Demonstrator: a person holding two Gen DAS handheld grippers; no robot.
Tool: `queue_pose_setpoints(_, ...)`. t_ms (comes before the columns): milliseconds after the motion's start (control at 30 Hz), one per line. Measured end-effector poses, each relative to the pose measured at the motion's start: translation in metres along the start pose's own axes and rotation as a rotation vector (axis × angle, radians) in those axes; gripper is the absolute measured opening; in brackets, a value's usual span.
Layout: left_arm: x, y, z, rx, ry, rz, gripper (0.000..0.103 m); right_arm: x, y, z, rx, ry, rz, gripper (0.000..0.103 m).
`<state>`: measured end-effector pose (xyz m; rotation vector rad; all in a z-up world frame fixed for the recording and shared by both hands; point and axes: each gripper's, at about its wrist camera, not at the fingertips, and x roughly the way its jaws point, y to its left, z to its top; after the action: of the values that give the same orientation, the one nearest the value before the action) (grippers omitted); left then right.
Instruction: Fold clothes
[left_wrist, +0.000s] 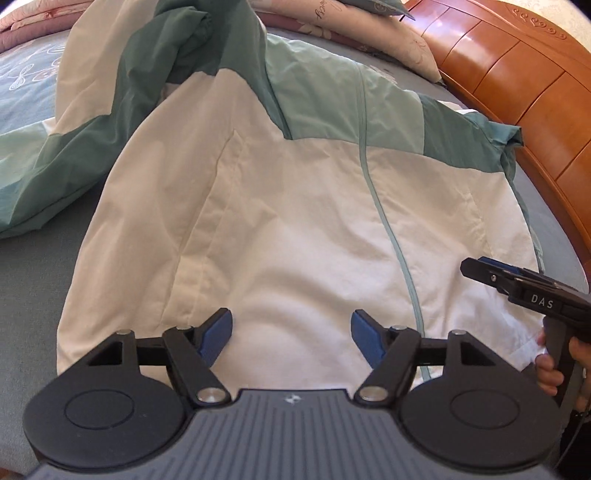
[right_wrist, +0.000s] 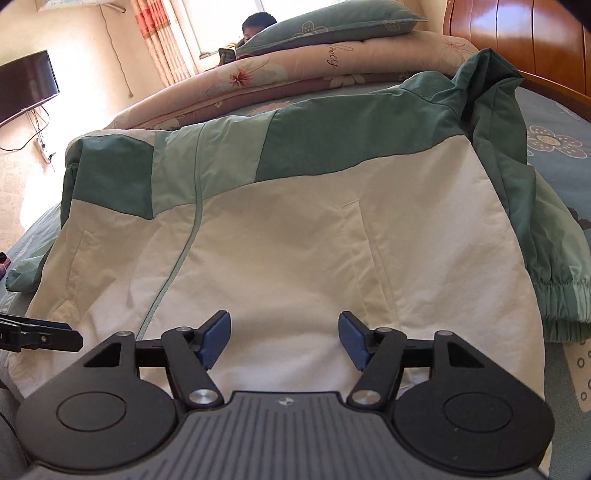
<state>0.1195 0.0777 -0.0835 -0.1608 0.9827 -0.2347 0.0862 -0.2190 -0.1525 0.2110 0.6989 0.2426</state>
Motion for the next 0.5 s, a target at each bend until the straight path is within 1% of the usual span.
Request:
queue_pose_setpoints(67, -0.018, 0.008, 0.005, -0.003, -0.051, 0.049, 0.070, -0.003, 0.004, -0.006, -0.009, -0.041, -0.007, 0.071)
queue_pose_setpoints(133, -0.032, 0.023, 0.015, -0.018, -0.088, 0.093, 0.069, -0.006, 0.006, -0.014, -0.007, -0.076, 0.012, 0.072)
queue_pose_setpoints(200, -0.038, 0.041, 0.027, -0.026, -0.104, 0.168, 0.067, -0.007, 0.009, -0.021, -0.009, -0.097, 0.037, 0.076)
queue_pose_setpoints(233, -0.039, 0.048, 0.031, -0.033, -0.102, 0.197, 0.065, -0.007, 0.011, -0.020, -0.019, -0.091, 0.042, 0.077)
queue_pose_setpoints(267, -0.036, 0.055, 0.033, -0.039, -0.091, 0.206, 0.064, -0.006, 0.014, -0.019, -0.028, -0.084, 0.047, 0.079)
queue_pose_setpoints(400, -0.009, 0.077, 0.025, -0.085, -0.006, 0.160, 0.062, -0.005, 0.017, -0.017, -0.020, -0.070, 0.077, 0.079)
queue_pose_setpoints(433, -0.005, 0.078, 0.021, -0.087, -0.002, 0.150, 0.060, -0.004, 0.017, -0.017, -0.018, -0.069, 0.080, 0.079)
queue_pose_setpoints(467, -0.003, 0.079, 0.017, -0.088, -0.002, 0.143, 0.051, -0.004, 0.017, -0.016, -0.016, -0.069, 0.084, 0.079)
queue_pose_setpoints(500, -0.001, 0.079, 0.013, -0.090, -0.001, 0.135, 0.048, -0.005, 0.017, -0.017, -0.010, -0.070, 0.086, 0.079)
